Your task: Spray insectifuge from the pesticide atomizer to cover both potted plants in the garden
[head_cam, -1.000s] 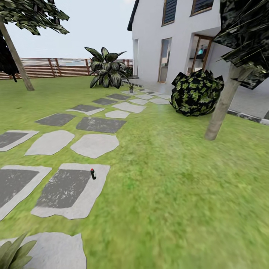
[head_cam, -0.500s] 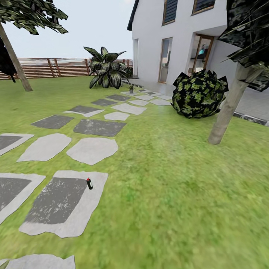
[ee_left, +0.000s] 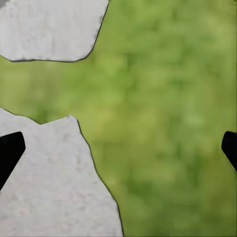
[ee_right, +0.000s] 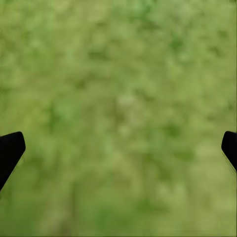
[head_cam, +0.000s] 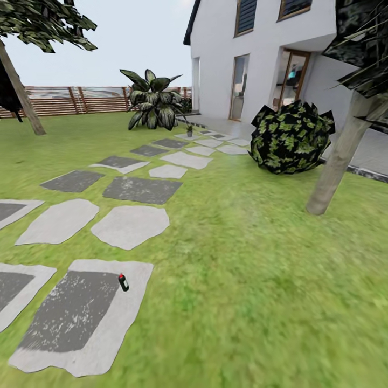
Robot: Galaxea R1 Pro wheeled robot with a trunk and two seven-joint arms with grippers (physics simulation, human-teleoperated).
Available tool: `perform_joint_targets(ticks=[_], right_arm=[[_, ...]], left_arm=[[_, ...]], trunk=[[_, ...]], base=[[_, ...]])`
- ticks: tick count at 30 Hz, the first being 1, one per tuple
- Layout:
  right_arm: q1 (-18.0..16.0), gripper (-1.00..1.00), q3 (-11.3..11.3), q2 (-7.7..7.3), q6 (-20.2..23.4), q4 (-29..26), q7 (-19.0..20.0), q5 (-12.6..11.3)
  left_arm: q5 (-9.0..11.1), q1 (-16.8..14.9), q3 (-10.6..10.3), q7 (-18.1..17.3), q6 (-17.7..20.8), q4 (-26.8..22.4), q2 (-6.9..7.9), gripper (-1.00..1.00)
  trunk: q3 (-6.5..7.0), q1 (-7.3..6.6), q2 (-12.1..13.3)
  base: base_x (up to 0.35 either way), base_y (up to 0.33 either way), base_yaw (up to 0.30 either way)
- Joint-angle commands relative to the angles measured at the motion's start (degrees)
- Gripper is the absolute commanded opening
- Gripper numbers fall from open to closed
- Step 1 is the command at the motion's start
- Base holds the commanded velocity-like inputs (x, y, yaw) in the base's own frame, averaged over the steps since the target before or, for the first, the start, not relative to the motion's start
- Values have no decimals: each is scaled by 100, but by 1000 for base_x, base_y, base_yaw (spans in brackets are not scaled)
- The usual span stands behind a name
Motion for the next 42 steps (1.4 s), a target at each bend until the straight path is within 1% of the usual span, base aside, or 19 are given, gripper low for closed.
perform_joint_targets(ticks=[1, 8, 28, 42], right_arm=[[-2, 100, 2, -1, -17, 3, -2, 2], [-2, 100, 2, 1, -17, 3, -2, 2], [-2, 100, 2, -8, -8, 3, 6, 11], [-2, 100, -4, -3, -11, -14, 1, 3]], left_arm=[[36, -3, 4, -3, -18, 5, -1, 100], [36, -3, 6, -3, -18, 5, -1, 100], [20, -3, 3, -2, -18, 5, -1, 100], [36, -3, 3, -1, -18, 5, -6, 100]], trunk=[[-5, 3, -2], [-5, 3, -2], [-5, 3, -2], [-5, 3, -2]], base=[[340, 0, 67], [340, 41, 141], [338, 143, 6], [325, 12, 0]])
